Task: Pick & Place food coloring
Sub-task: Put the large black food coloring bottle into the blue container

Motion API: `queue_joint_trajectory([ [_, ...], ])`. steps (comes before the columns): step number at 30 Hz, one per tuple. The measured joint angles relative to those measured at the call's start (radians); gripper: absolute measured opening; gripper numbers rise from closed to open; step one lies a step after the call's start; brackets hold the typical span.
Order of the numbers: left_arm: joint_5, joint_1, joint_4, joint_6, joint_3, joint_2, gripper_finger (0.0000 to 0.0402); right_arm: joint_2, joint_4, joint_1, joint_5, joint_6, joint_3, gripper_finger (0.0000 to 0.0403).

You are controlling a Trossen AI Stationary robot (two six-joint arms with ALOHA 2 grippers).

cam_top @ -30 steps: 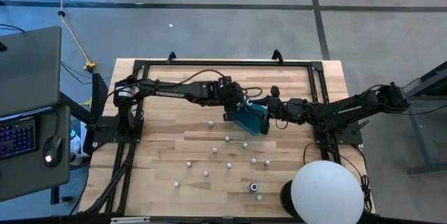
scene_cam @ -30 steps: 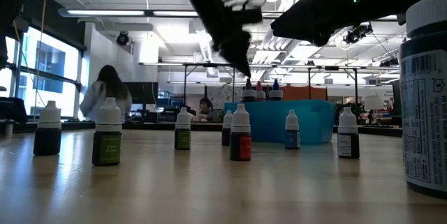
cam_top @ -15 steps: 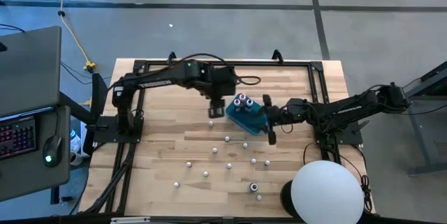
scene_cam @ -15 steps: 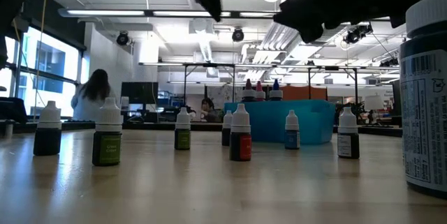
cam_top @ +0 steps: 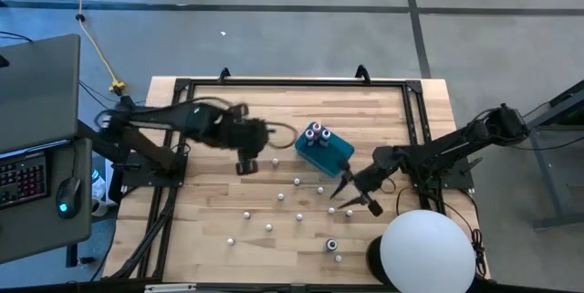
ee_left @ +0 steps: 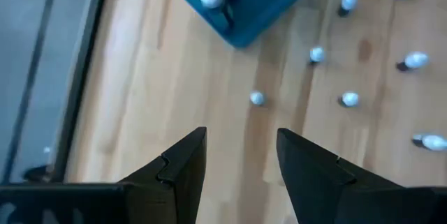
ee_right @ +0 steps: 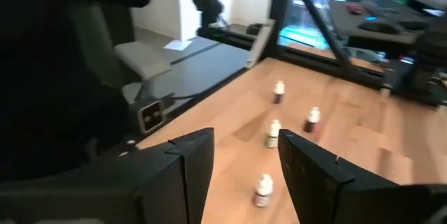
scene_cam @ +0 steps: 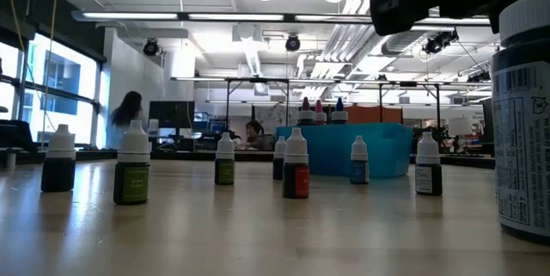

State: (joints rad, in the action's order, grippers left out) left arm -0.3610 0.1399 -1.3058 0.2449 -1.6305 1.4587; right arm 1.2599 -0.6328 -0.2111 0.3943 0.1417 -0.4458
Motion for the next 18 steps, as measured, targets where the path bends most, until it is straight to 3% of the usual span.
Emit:
queue_joint_trajectory([
  [5,-0.016,0.032,0.271,0.058,0.342,-0.227,0.0169,0.132,-0.098,-0.007,0.045,-0.003,-0.033,0.0153],
  [10,0.025,0.037,0.467,0.077,0.571,-0.395,0.0169,0.292,-0.05,0.001,0.26,-0.059,-0.178,0.0146],
  [13,0.028,0.038,0.549,0.087,0.626,-0.432,0.0169,0.38,0.009,-0.003,0.399,-0.102,-0.266,0.0138],
  [18,0.027,0.037,0.577,0.103,0.655,-0.453,0.0169,0.486,0.023,-0.048,0.502,-0.08,-0.343,0.0126],
])
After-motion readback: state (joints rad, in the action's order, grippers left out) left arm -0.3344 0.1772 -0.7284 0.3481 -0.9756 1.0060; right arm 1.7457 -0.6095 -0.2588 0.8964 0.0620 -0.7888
